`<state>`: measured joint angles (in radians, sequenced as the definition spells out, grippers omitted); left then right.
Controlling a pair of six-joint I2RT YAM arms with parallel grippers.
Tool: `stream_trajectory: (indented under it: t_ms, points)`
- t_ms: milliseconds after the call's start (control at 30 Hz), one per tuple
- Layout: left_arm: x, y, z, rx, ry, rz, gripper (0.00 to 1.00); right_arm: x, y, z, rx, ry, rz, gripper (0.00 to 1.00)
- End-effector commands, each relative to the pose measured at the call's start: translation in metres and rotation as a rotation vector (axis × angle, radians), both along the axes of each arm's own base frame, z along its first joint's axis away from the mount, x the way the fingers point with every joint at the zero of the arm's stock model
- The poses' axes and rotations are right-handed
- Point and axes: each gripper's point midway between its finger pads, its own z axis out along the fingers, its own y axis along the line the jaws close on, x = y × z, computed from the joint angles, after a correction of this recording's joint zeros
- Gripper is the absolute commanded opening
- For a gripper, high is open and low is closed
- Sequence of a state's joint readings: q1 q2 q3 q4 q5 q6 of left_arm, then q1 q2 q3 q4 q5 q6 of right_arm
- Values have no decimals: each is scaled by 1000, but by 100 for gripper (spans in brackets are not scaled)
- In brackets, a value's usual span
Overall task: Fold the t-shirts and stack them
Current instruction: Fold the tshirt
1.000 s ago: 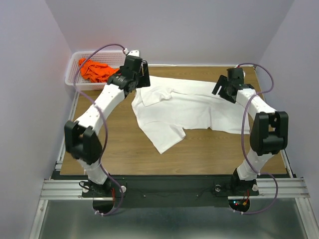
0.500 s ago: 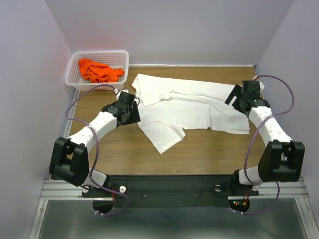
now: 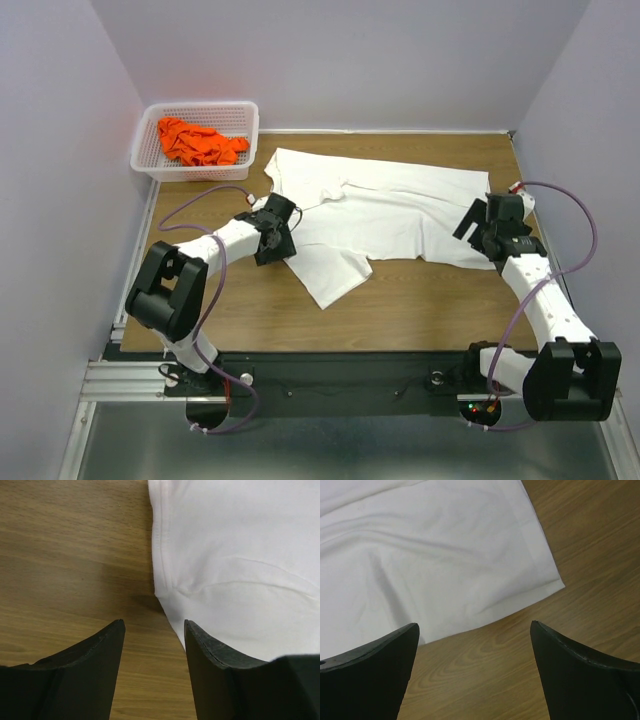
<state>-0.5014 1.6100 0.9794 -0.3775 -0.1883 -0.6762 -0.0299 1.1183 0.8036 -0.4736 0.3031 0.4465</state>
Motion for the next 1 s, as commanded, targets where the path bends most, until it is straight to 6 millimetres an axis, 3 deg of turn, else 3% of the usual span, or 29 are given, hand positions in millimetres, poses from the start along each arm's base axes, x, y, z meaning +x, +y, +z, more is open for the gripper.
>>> stream_trajectory:
  t_ms: [0, 167, 367, 767, 967]
  points:
    - [22, -4, 9, 1, -58, 44, 60, 1, 1, 16, -9, -56, -1, 98]
    - [34, -7, 2, 29, -48, 32, 56, -3, -6, 16, -47, -36, -16, 97]
    - [45, -10, 7, 41, -68, 21, 56, -3, -8, 10, -61, -8, -18, 96]
    - [25, 3, -23, 108, 23, -3, 53, -2, -24, 3, -127, 65, -67, 93]
    - [22, 0, -34, 111, 58, -35, 40, -7, -37, -10, -118, 134, -120, 90]
